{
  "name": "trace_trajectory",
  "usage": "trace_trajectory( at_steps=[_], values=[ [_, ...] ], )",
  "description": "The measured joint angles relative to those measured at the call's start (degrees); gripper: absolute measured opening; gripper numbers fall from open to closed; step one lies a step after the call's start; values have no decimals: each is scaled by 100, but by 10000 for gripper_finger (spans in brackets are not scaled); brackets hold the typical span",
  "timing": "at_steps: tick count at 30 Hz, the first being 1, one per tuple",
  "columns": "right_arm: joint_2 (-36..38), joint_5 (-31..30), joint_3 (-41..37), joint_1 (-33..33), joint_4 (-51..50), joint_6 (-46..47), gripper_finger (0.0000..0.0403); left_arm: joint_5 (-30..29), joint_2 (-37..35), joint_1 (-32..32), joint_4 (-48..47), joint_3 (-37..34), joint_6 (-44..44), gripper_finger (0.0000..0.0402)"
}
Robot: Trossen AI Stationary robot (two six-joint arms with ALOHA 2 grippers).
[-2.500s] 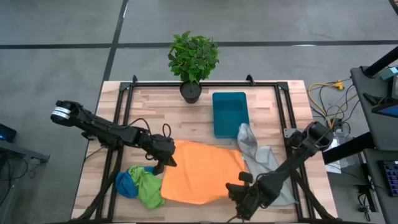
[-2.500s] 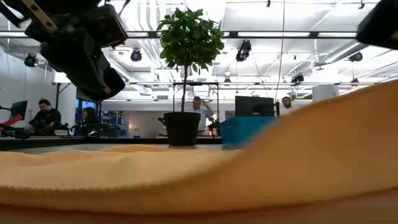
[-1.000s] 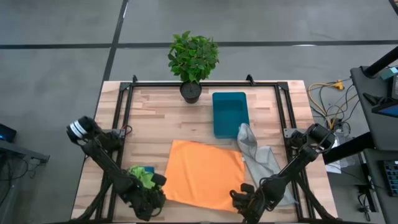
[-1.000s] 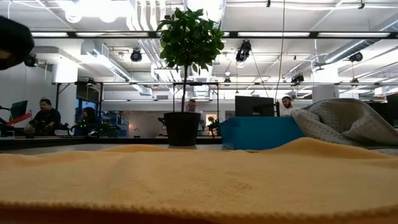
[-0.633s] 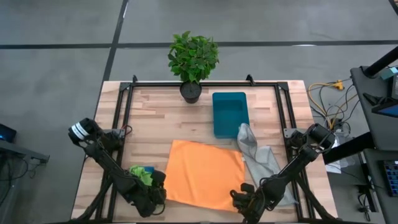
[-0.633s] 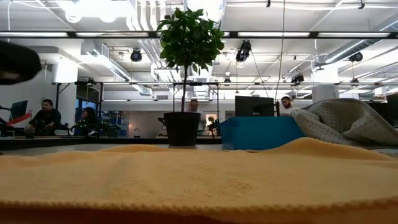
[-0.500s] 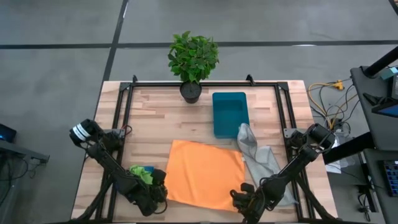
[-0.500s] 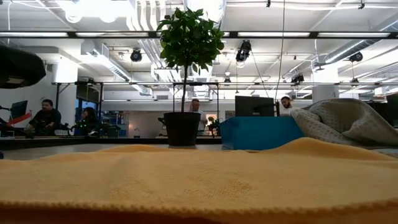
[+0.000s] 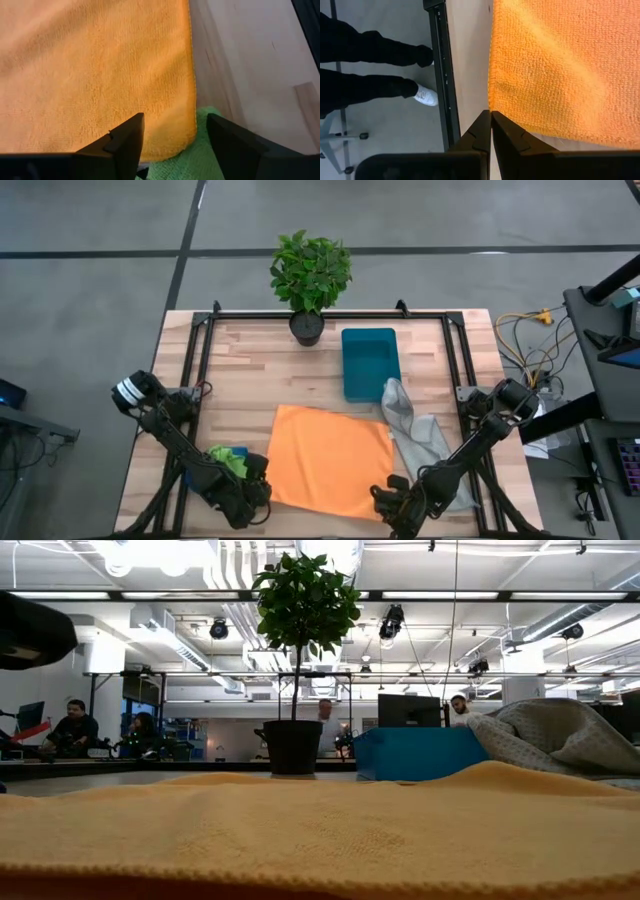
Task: Fold microfiber towels
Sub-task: Fold the orange microfiber towel
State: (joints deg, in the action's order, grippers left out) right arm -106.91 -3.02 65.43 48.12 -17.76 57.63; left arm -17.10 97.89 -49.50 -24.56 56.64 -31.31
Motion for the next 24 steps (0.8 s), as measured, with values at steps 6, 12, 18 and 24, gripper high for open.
trace_trajectory(
  at_steps=[6,12,18,24],
  values=[
    [0,2,0,0,2,-7,8,-96,0,4,-55,0,-5,113],
    [0,2,0,0,4,-17,9,-92,-3,2,-310,0,-3,19],
    [0,47,0,101,7,11,8,208,-9,4,-828,191,-3,3],
    [0,87,-47,418,15,267,8,1109,-13,-11,-557,409,38,2]
  ],
)
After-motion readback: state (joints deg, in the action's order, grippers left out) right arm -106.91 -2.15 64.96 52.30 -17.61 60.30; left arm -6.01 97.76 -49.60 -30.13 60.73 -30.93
